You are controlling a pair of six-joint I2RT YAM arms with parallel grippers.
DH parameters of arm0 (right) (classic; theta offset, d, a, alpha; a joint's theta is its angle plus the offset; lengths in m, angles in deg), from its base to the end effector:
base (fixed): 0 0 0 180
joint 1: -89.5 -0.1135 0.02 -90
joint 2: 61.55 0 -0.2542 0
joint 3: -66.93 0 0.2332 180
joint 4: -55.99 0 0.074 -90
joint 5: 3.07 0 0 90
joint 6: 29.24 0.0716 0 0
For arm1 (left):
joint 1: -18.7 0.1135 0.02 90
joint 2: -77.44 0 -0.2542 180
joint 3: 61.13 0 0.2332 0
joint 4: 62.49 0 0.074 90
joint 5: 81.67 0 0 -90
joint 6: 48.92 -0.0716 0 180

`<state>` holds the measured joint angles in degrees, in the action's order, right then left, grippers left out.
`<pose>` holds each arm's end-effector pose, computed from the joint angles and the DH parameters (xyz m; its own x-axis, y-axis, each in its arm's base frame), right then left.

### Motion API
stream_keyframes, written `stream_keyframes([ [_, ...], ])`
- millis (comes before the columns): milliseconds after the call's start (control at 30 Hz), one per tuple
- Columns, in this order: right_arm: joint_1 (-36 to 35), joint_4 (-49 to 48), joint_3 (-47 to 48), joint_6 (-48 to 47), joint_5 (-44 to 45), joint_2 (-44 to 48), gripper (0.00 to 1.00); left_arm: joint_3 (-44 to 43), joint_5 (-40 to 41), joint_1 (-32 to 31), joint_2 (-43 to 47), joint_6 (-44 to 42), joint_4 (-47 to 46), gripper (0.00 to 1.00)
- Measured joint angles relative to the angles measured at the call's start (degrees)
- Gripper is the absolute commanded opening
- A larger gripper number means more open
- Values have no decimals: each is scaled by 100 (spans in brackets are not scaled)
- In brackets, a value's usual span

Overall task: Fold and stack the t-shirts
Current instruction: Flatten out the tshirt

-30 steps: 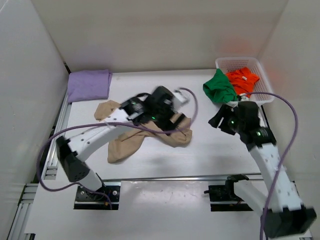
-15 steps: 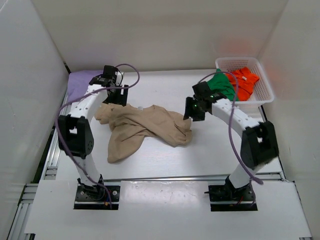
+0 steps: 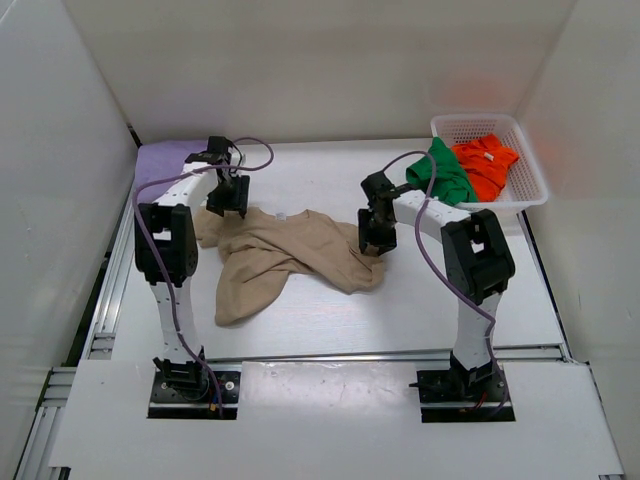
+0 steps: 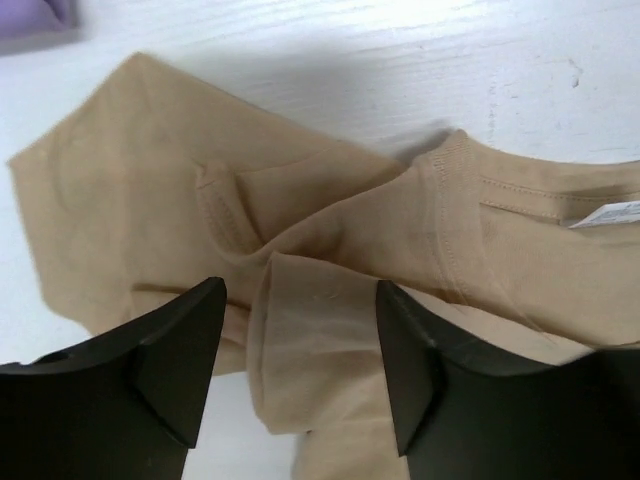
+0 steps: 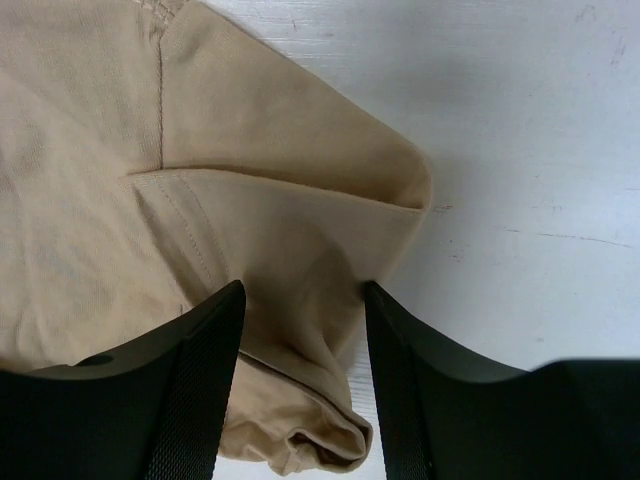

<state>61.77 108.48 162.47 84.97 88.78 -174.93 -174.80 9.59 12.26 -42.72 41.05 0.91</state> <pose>0.3479 0.1803 0.1383 -0.9470 -0.0347 -0.3195 -0.0736 0.9912 0.1103 0.4269 -0.0466 0.1702 -0.9331 0.1058 -0.3438 0.1051 0.9942 0.0208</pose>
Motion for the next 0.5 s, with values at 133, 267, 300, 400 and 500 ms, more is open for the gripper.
stream_keyframes([
  [133,-20,2,4,-26,37,-4,52,31,-321,22,-57,9,39,49],
  [267,-22,4,4,-63,61,-63,40,81,-481,22,-57,15,94,28],
  [300,-22,9,4,-66,72,-79,37,85,-501,28,-57,9,116,25],
  [400,-17,15,4,-81,76,-79,22,101,-525,39,-57,22,151,10],
  [500,-20,15,4,-83,74,-92,5,173,-531,85,-57,4,157,10],
])
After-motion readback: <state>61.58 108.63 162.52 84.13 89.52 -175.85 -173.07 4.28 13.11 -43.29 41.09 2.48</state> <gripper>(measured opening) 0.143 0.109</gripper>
